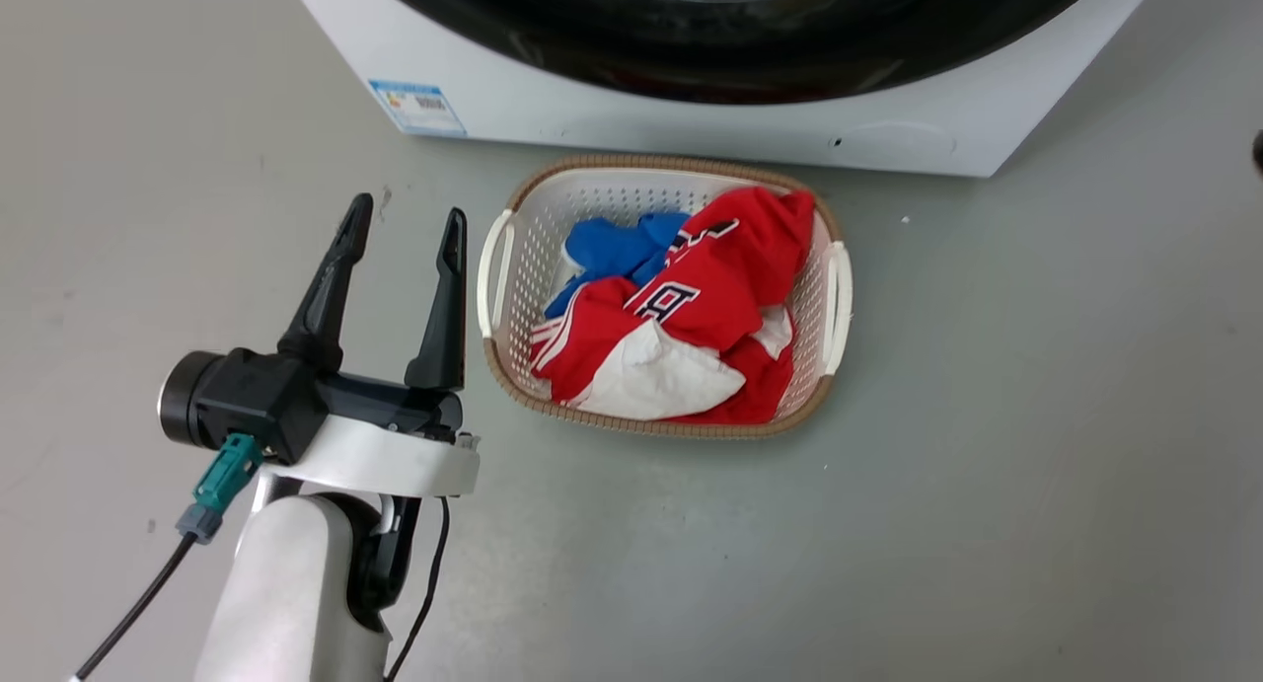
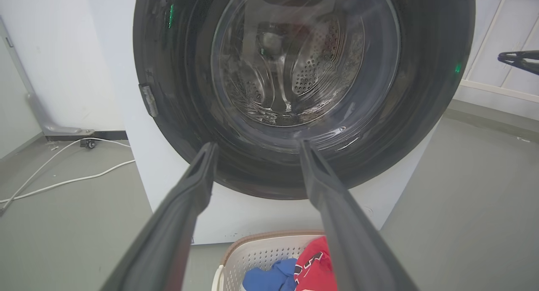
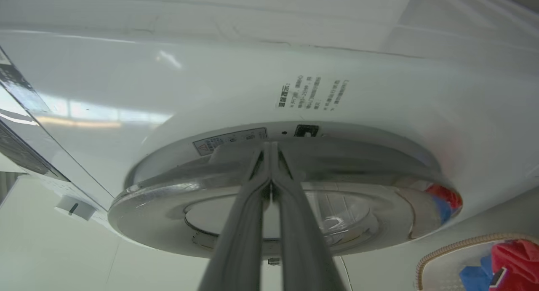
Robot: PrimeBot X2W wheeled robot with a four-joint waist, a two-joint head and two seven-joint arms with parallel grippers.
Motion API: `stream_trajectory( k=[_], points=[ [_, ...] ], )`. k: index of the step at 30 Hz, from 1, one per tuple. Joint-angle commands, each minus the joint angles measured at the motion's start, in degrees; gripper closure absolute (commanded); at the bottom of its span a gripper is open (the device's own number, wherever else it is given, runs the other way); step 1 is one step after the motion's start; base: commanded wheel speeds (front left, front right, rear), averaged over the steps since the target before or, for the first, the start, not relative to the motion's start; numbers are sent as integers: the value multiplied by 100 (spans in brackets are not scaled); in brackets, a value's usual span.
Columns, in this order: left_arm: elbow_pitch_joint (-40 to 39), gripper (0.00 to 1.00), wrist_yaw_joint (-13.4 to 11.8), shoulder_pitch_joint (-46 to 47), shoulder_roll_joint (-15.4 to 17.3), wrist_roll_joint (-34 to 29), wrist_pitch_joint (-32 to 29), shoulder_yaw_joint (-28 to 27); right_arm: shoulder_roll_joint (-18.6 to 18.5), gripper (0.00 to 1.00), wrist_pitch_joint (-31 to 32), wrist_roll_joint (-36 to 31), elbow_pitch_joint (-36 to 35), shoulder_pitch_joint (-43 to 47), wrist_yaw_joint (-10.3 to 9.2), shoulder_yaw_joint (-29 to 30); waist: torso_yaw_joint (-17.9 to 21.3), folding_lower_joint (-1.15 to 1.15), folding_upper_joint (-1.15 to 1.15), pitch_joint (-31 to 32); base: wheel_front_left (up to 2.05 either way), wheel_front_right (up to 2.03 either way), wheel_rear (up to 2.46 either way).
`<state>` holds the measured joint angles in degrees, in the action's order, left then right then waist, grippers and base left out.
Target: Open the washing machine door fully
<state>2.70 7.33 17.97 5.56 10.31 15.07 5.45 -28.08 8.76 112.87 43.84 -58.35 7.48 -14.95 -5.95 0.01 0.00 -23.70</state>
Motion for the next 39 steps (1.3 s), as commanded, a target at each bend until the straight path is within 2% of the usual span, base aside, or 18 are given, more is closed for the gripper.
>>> stream_trajectory(
  k=[1,11,19,29,39],
  points=[
    [-51,0,15,118,36,28,14,10,-51,100,54,-36,153,-351,3,-192,-105,-1,0,-227,0,0,0],
    [-159,0,19,294,112,152,14,131,159,100,408,-205,1149,-2091,3,-1362,-204,-1,0,-645,0,0,0],
    [-153,0,20,373,108,156,14,172,383,100,845,-232,1647,-2664,3,-1917,-230,-1,0,-753,0,0,0],
    [57,0,19,196,95,100,14,247,204,100,1595,-84,1623,-2164,3,-2314,-189,-1,0,-305,0,0,0],
    [451,0,21,-232,139,40,14,344,-63,100,2132,245,1067,-1086,3,-2612,-103,-1,0,573,0,0,0]
  ],
)
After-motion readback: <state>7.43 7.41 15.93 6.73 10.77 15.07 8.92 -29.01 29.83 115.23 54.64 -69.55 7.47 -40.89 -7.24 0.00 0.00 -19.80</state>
